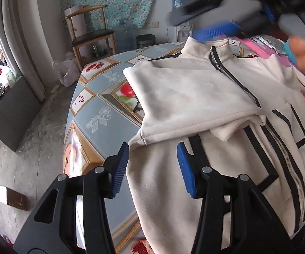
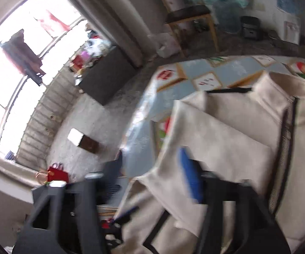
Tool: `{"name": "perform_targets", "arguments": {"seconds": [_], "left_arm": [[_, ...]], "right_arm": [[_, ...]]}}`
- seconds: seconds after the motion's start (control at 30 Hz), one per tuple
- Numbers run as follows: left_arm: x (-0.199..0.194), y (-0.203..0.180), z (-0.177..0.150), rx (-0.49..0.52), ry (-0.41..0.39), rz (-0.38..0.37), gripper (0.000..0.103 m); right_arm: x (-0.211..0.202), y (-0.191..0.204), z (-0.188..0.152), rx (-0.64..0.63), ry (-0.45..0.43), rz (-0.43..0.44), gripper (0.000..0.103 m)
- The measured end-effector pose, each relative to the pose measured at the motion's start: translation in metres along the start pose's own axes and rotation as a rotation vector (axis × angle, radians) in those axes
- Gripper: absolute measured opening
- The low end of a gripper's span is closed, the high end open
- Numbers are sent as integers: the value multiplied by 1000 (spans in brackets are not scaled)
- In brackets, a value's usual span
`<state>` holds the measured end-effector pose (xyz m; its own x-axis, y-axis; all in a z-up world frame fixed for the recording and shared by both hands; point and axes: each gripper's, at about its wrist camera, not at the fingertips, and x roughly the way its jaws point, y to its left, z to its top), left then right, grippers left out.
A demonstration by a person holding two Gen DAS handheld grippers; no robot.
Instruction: Fold large clothes
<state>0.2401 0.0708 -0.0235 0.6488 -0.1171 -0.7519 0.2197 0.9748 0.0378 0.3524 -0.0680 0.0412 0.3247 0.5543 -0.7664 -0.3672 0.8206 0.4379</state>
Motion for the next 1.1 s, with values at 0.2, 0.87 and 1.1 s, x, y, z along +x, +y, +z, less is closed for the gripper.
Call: {"name": "perform_targets", "arguments": {"seconds": [0.2,0.87,1.1], "left_arm": [[37,9,11,-18,49,59,45],[21,31,-22,-106,44,-26,26],[35,40,-20,-146,83,9,26]], "right_arm": [[-10,-110,-42,294,69,-130,69],[74,23,20,131,174,267,15],[75,10,18,115,225,186,55]]}}
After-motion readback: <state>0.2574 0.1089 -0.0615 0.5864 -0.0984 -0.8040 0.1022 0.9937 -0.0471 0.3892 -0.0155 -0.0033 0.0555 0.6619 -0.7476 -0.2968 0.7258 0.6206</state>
